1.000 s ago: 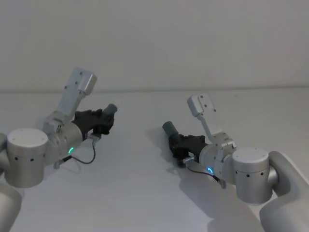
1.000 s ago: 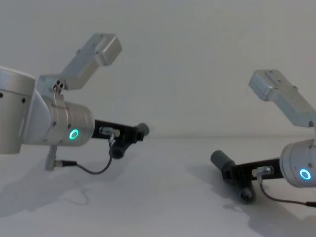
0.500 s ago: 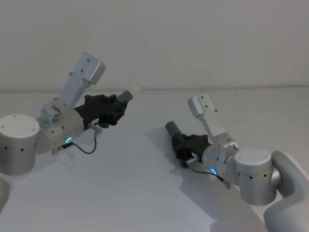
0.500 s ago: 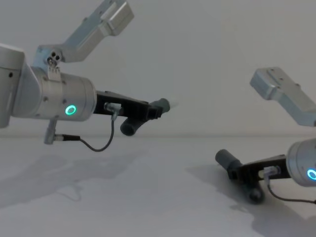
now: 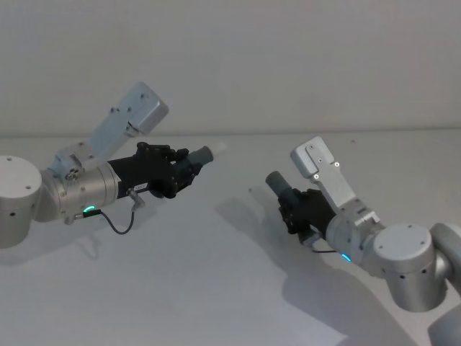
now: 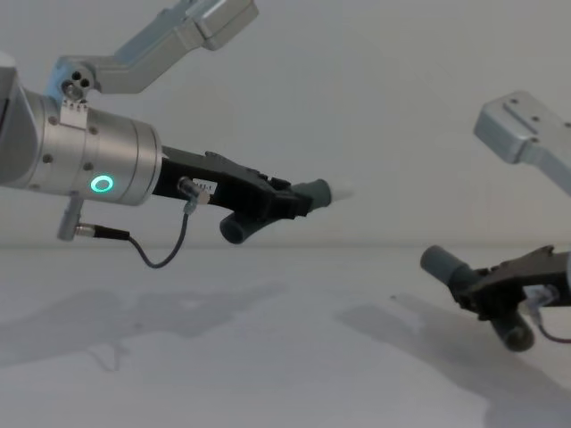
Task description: Use both hands to pick up one end of the pipe from the table, align the ends, and insert them.
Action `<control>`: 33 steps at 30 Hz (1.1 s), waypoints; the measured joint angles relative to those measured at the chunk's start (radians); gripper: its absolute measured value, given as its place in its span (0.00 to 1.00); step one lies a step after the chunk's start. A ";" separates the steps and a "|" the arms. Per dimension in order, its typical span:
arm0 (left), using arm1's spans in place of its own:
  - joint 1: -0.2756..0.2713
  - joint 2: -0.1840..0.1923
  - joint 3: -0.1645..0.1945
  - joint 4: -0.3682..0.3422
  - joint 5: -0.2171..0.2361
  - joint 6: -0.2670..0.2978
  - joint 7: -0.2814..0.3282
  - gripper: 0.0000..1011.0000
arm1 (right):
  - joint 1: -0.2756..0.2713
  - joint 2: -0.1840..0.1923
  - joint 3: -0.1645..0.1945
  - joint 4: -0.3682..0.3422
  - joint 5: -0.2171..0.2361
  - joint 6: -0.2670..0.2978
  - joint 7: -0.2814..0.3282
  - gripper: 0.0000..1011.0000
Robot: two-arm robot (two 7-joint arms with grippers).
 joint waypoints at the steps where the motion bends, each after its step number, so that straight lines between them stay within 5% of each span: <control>1: -0.002 0.004 0.003 -0.001 0.001 -0.003 -0.006 0.32 | -0.004 0.016 -0.003 -0.013 -0.010 -0.005 0.003 0.25; 25: -0.028 0.060 0.057 -0.010 0.022 -0.084 -0.063 0.32 | -0.021 0.272 -0.077 -0.173 -0.143 -0.090 0.173 0.25; 33: -0.037 0.070 0.076 -0.007 0.024 -0.117 -0.089 0.32 | 0.003 0.320 -0.099 -0.192 -0.169 -0.116 0.238 0.25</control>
